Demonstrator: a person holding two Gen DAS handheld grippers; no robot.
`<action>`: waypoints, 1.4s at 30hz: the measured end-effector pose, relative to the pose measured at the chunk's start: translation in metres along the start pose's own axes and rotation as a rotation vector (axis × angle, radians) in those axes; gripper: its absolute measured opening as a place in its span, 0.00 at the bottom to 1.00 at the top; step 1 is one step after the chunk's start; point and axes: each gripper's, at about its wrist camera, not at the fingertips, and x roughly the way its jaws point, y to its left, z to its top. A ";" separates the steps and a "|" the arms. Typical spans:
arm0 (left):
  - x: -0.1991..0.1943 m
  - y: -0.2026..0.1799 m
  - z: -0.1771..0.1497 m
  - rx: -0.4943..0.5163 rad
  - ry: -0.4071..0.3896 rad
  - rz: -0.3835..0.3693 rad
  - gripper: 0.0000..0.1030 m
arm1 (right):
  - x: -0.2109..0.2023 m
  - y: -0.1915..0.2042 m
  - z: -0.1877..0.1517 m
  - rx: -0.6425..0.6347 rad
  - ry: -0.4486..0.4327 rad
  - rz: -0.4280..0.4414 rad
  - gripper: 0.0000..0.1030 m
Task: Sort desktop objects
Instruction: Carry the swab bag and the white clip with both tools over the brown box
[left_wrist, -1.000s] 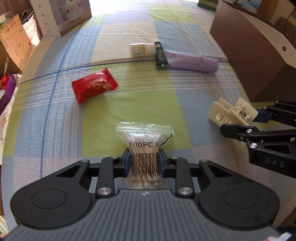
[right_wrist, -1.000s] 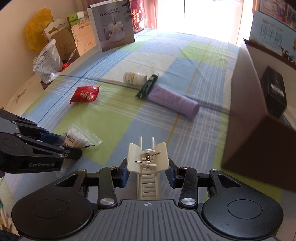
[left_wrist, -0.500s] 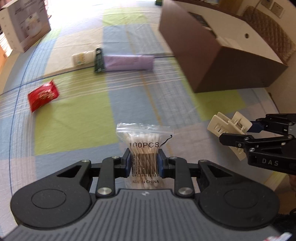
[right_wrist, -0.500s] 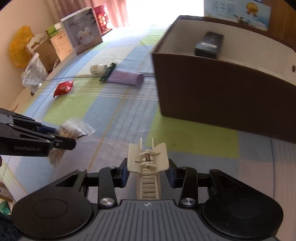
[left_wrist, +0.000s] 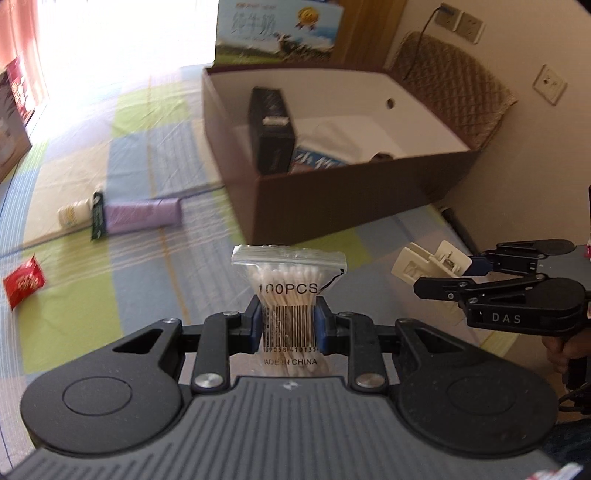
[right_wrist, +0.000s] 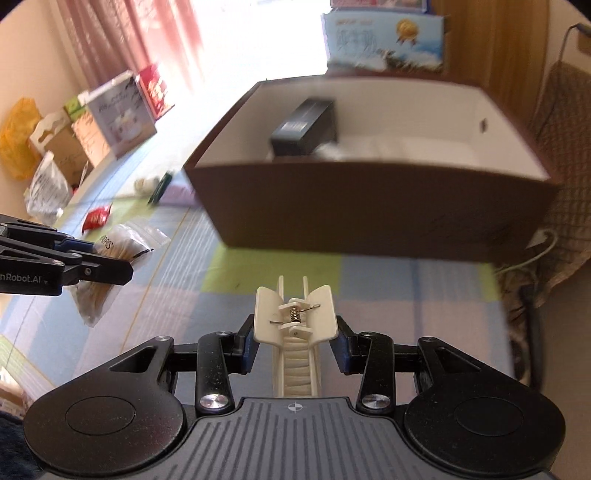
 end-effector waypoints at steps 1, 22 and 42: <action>-0.001 -0.006 0.004 0.007 -0.011 -0.009 0.22 | -0.007 -0.005 0.002 0.002 -0.014 -0.003 0.37; 0.064 -0.071 0.138 0.034 -0.107 -0.068 0.22 | -0.028 -0.106 0.103 0.018 -0.225 -0.086 0.37; 0.190 -0.074 0.213 -0.032 0.037 -0.023 0.22 | 0.086 -0.153 0.167 -0.079 -0.088 -0.195 0.37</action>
